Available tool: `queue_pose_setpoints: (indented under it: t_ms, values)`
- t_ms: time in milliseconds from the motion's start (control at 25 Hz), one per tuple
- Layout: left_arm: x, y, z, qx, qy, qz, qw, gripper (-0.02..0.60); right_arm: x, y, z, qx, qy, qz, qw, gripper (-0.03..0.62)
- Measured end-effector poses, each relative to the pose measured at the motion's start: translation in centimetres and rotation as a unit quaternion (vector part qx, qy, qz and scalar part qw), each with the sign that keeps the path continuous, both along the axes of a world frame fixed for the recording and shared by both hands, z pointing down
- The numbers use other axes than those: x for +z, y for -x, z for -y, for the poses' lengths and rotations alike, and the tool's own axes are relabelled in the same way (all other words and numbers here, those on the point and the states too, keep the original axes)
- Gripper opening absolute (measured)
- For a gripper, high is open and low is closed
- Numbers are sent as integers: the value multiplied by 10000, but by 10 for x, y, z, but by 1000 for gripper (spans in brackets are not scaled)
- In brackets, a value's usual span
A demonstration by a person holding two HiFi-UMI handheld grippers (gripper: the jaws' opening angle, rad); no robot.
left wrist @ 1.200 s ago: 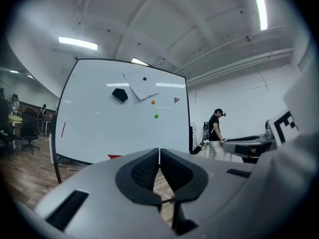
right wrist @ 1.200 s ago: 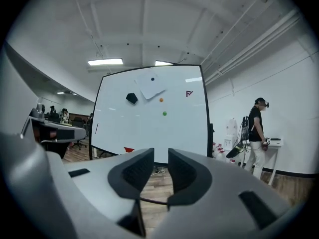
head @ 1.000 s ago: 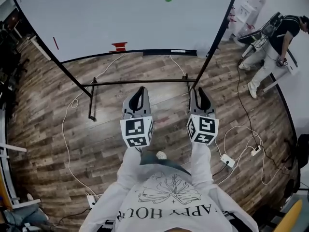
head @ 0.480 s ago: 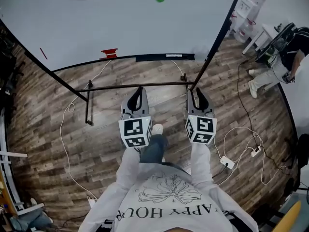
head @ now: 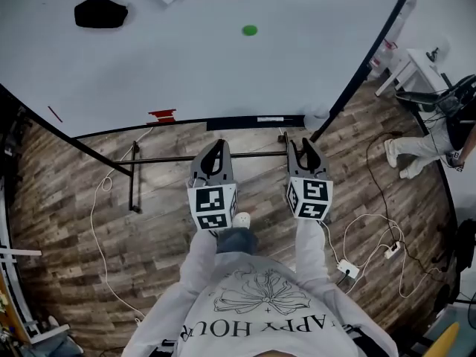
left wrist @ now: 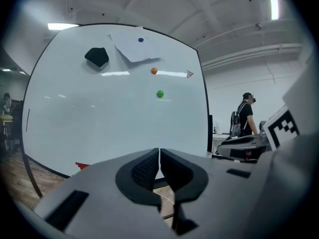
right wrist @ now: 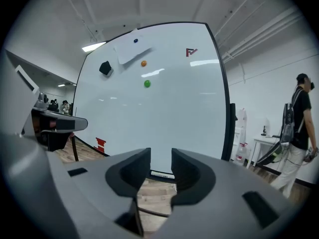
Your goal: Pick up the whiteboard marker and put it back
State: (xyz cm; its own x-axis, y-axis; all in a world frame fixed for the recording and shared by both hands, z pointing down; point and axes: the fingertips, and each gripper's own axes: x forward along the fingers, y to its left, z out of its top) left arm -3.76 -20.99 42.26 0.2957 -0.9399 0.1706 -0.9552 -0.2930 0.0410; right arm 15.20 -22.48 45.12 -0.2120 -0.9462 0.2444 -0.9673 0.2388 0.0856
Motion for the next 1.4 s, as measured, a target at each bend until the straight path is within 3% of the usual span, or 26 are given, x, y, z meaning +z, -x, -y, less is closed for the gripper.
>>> queue_pose_setpoints:
  t_ms: [360, 680, 800, 1000, 1240, 1400]
  values:
    - [19, 16, 72, -4, 217, 115, 9997, 9, 28, 24, 82, -321, 392, -202, 9985, 141]
    - [35, 12, 96, 0, 414, 262, 9988, 9, 65, 51, 115, -1143, 793, -1200, 9830, 143]
    - [39, 12, 100, -95, 481, 307, 9983, 9, 80, 57, 123, -1518, 912, -1868, 9663, 143]
    - [46, 13, 104, -306, 622, 289, 9972, 9, 108, 62, 135, -2085, 1075, -2937, 9267, 129]
    - [59, 12, 105, -551, 786, 273, 9950, 9, 137, 69, 148, -2710, 1099, -3854, 8751, 126]
    - [66, 14, 102, -712, 876, 275, 9932, 9, 157, 71, 155, -2998, 1227, -4131, 8511, 126]
